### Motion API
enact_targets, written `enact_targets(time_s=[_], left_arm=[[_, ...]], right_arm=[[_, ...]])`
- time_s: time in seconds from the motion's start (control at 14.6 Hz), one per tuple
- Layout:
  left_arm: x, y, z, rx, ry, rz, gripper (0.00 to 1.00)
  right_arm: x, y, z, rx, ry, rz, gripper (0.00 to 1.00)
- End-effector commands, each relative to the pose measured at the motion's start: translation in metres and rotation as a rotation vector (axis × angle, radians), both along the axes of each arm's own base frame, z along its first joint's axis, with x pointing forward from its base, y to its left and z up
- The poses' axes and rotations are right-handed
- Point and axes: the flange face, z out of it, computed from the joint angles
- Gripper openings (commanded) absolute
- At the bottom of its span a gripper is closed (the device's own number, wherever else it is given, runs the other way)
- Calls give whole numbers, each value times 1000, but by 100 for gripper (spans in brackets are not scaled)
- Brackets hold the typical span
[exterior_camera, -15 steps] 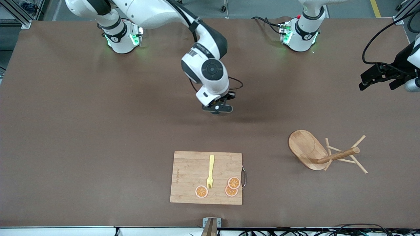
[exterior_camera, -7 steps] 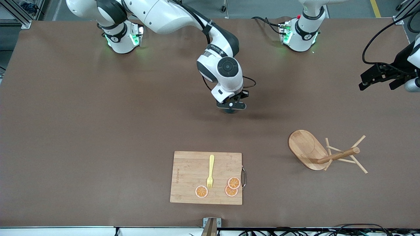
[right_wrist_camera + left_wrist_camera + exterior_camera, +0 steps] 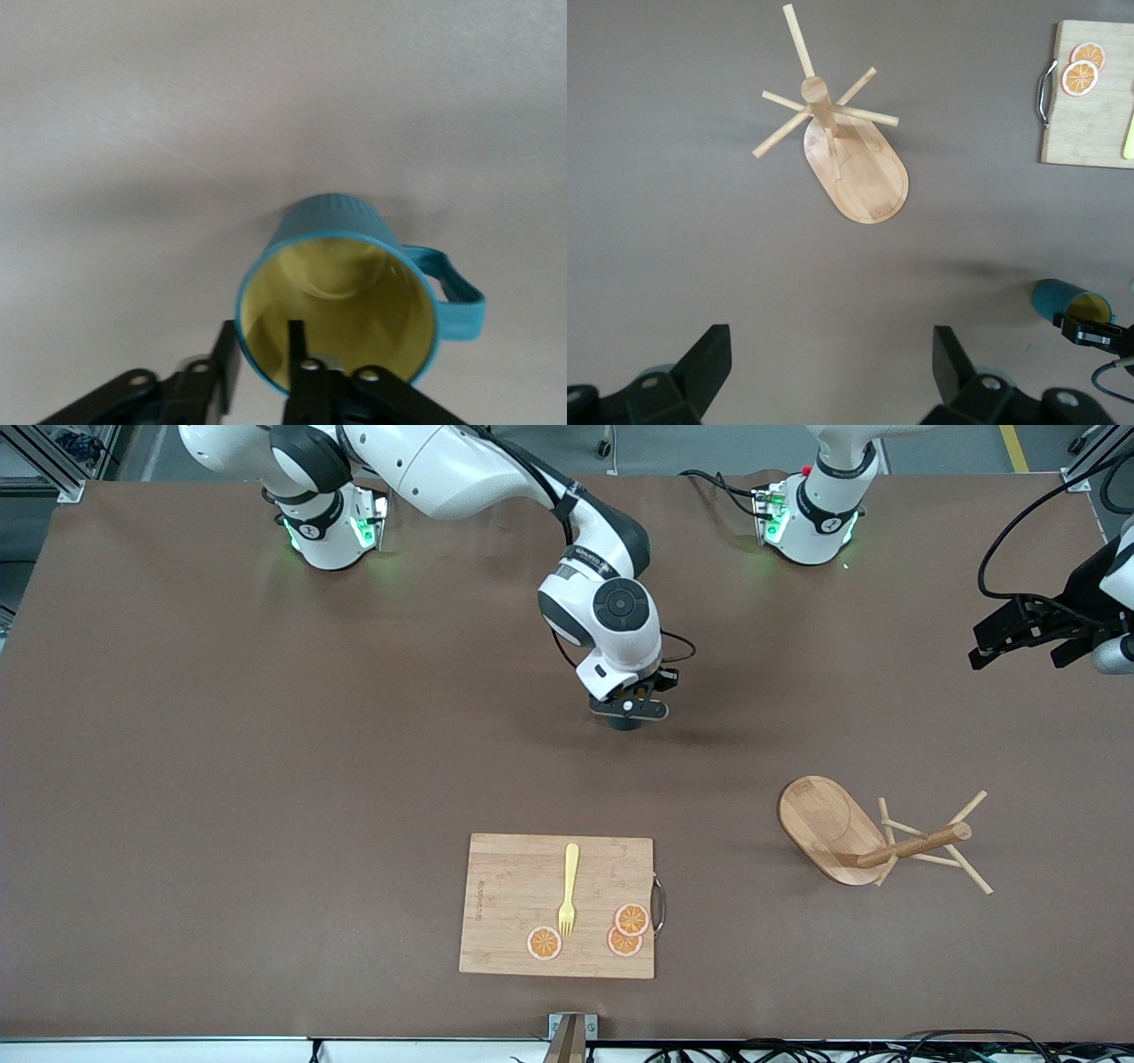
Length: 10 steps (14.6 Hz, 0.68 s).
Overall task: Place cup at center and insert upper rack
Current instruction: 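Carry the teal mug with the right gripper to the table center, then lower the mug onto the table and open the right gripper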
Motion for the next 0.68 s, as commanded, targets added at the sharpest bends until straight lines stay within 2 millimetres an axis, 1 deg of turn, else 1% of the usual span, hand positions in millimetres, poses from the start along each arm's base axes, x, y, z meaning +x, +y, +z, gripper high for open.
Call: enact_targets(time_s=[0.0,0.07,0.27,0.34,0.41,0.48,0.55,0.62], left_arm=[[-1,-2,4,-13,-5,-15,100],[-1,-2,5,-13,-6,-15,100],[-2,-5,7,-13,-9,-22,100],[-5,-16,9,-15,-6,-40,100],[-9,-32,10,-18,1,-58,100],[-14,-41,14,-16,-3,-73,100],[-16,-48,17,-17,-6,-84,100],[-18,-59,17,-18,-7,-103,100]], right_arm=[[0,8,8,20,-8,-77,100],[0,8,10,21,-8,-81,100],[8,2,34,31,-20,-91,100],[17,-8,49,20,-16,-100,100],[41,-29,77,17,-10,-131,100],[55,-44,107,8,-3,-142,100],[64,-60,131,-11,6,-146,100],[80,-84,156,-17,10,-170,100]])
